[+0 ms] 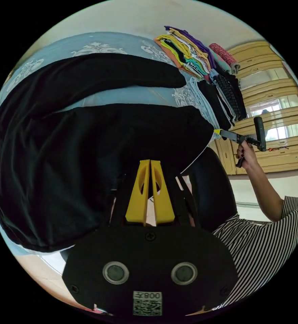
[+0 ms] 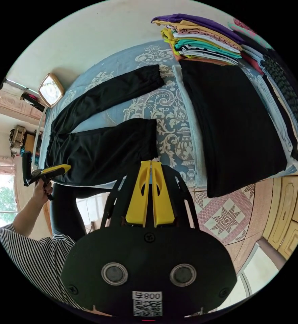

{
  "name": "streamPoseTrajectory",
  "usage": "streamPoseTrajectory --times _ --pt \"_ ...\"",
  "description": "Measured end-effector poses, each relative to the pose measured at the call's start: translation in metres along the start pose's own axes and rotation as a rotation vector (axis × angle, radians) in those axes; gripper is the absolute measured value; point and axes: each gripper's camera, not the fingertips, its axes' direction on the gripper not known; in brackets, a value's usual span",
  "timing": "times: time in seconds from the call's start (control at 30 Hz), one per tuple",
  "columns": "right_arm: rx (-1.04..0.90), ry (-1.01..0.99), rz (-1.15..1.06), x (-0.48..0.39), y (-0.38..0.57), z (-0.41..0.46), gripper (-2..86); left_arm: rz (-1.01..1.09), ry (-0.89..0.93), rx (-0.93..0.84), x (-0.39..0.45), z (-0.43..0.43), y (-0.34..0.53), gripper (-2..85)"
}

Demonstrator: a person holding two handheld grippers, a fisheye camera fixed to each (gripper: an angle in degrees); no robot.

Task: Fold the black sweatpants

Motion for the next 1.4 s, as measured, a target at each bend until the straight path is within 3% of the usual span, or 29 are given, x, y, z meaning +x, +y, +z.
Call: streamPoseTrajectory --times 0.2,0.3,0.53,0.67,0.8,1.07,1.2,1.4 --pt "-0.026 -0.007 0.011 0.023 0.013 0.013 0.2 0.05 -0.058 -0.107 0.024 0.026 -0.032 1.0" --pt "-0.081 -0.025 0.039 0.034 0.012 0.028 0.2 0.025 -0.018 -0.11 0.025 0.022 -0.04 1.3" --pt "0.009 -0.017 0.107 0.048 0.026 0.016 0.0 0.121 -0.065 -0.037 0.058 0.007 -0.077 2.4" --pt "0.074 0.0 0.001 0.021 0.011 0.01 0.1 0.176 -0.22 -0.137 0.07 0.031 -0.097 2.3" --pt "-0.116 0.116 -0.167 -0.009 -0.014 0.057 0.0 0.218 -0.24 -0.111 0.076 0.023 -0.099 2.5" --pt "-0.034 0.137 -0.202 -0.017 -0.029 0.052 0.0 0.2 -0.272 -0.077 0.075 0.007 -0.091 2.4" --pt "-0.09 0.066 -0.143 -0.014 -0.051 0.043 0.0 0.118 -0.174 -0.074 0.056 -0.016 -0.082 1.1" --pt "-0.033 0.032 -0.109 -0.02 -0.08 0.009 0.1 -0.061 -0.127 0.123 -0.011 -0.093 -0.02 0.5"
